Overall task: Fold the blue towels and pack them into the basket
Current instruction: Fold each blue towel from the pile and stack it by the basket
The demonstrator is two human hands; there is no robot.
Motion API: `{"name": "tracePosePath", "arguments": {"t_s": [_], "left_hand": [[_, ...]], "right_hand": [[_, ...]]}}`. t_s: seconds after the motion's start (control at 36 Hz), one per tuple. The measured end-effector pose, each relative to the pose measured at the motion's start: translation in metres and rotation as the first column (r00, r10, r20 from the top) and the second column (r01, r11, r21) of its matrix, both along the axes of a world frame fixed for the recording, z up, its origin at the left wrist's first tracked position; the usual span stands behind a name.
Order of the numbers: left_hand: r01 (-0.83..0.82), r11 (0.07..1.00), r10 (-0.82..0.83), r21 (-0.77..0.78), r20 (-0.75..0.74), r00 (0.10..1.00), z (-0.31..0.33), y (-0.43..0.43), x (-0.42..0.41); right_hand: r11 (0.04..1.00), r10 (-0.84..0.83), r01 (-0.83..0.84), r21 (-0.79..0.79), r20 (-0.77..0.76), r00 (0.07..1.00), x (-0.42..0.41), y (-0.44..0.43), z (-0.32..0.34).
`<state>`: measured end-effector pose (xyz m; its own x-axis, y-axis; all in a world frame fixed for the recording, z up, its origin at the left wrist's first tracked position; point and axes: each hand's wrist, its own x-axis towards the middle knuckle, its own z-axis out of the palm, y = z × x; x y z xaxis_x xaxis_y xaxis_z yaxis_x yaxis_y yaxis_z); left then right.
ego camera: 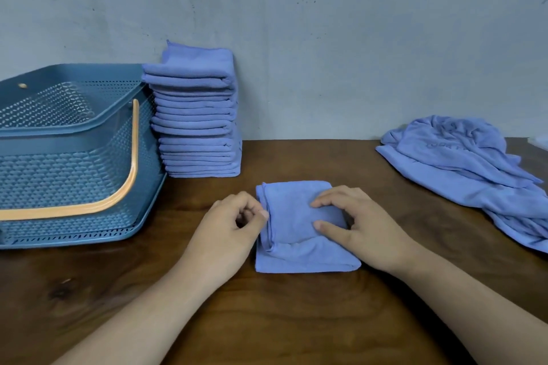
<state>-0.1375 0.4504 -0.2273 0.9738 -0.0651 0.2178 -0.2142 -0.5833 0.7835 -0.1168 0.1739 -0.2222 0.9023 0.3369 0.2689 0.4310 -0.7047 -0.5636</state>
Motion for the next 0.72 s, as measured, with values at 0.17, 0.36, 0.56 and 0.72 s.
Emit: {"name": "tracePosePath", "arguments": {"t_s": [0.17, 0.36, 0.56, 0.72], "left_hand": [[-0.040, 0.994, 0.044, 0.099, -0.038, 0.998, 0.000, -0.005, -0.001], [-0.108, 0.984, 0.130, 0.141, -0.151, 0.980, 0.014, -0.026, -0.004], [-0.157, 0.987, 0.149, -0.035, -0.159, 0.976, 0.007, -0.025, 0.000], [-0.165, 0.986, 0.166, 0.015, -0.143, 0.976, 0.005, -0.020, -0.001]], "right_hand": [[0.990, 0.016, -0.021, -0.140, -0.041, 0.999, -0.011, 0.004, 0.003], [0.965, -0.027, 0.012, -0.261, -0.055, 0.998, -0.017, 0.015, 0.006], [0.970, -0.017, -0.005, -0.243, -0.087, 0.996, -0.019, 0.012, 0.006], [0.957, -0.012, -0.014, -0.290, -0.089, 0.996, -0.020, 0.012, 0.003]]}}
